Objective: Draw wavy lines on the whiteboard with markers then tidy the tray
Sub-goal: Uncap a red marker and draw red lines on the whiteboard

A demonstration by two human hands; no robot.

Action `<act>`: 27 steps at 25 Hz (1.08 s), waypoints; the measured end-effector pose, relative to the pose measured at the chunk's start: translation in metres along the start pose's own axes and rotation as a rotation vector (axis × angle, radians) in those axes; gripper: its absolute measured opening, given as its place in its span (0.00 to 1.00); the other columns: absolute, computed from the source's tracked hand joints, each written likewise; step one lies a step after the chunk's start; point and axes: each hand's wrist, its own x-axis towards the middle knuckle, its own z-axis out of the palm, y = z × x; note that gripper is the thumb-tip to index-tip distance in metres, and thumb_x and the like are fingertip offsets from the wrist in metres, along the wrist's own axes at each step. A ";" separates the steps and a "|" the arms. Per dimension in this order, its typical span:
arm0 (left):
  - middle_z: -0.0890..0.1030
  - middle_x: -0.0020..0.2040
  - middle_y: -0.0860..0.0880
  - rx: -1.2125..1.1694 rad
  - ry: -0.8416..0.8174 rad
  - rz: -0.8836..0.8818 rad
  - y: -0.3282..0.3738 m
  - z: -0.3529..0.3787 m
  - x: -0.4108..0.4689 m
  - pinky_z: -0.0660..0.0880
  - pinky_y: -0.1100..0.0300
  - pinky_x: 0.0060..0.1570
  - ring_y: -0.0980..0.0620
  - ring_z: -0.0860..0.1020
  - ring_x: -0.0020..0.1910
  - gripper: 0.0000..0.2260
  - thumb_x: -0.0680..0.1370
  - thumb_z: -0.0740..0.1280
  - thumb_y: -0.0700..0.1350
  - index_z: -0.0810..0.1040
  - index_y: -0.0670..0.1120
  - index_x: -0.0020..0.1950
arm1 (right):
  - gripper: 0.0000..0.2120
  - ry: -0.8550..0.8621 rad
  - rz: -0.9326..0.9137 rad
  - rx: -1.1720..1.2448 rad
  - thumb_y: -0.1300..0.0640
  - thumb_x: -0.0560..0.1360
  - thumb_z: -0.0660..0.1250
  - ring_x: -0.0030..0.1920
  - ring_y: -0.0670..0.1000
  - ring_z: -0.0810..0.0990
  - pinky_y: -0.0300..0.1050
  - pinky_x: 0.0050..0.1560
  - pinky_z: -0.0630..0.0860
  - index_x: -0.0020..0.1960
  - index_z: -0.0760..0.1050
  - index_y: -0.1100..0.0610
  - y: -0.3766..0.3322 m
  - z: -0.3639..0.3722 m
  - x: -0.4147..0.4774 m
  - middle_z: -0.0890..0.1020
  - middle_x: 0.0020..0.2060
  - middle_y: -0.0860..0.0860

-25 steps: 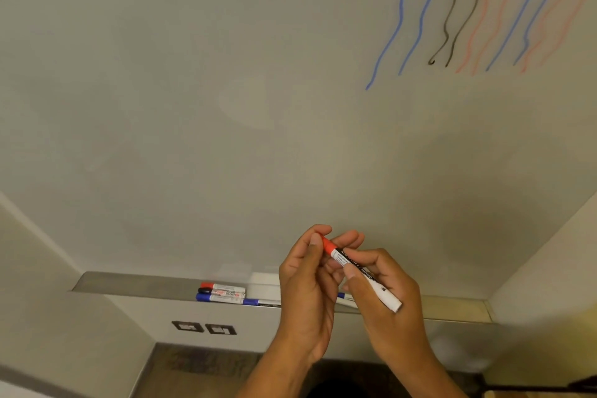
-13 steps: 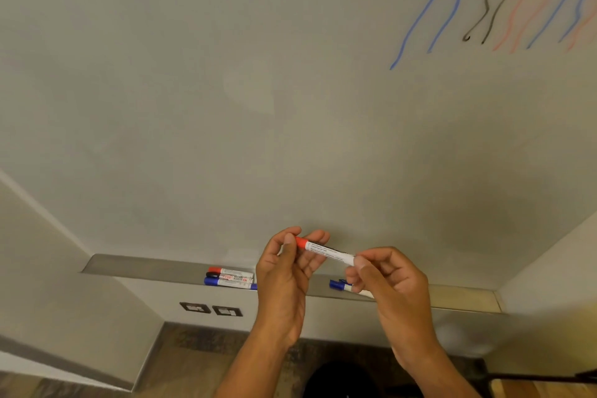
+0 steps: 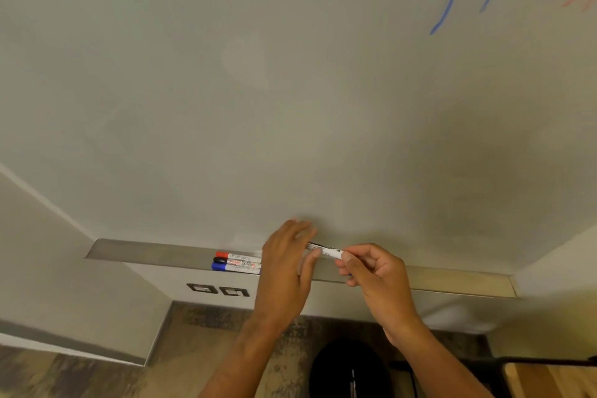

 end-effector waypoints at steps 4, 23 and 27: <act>0.81 0.69 0.44 0.197 -0.109 0.314 -0.026 0.020 0.002 0.74 0.51 0.70 0.45 0.79 0.69 0.15 0.81 0.73 0.43 0.82 0.47 0.68 | 0.04 -0.033 0.058 -0.019 0.59 0.80 0.70 0.44 0.51 0.87 0.42 0.44 0.83 0.53 0.84 0.56 0.016 0.010 0.015 0.89 0.43 0.51; 0.84 0.57 0.45 0.385 -0.576 0.045 -0.170 0.105 -0.008 0.80 0.55 0.59 0.45 0.82 0.56 0.15 0.76 0.76 0.36 0.84 0.45 0.62 | 0.37 -0.553 0.115 -1.340 0.43 0.84 0.58 0.84 0.54 0.45 0.56 0.81 0.44 0.84 0.45 0.56 0.163 0.018 0.046 0.46 0.84 0.52; 0.82 0.61 0.45 0.412 -0.634 0.031 -0.173 0.106 -0.013 0.77 0.55 0.64 0.46 0.80 0.61 0.16 0.79 0.74 0.38 0.82 0.46 0.66 | 0.37 -0.572 0.138 -1.342 0.43 0.83 0.58 0.84 0.53 0.44 0.58 0.81 0.45 0.84 0.44 0.55 0.167 0.016 0.050 0.45 0.84 0.51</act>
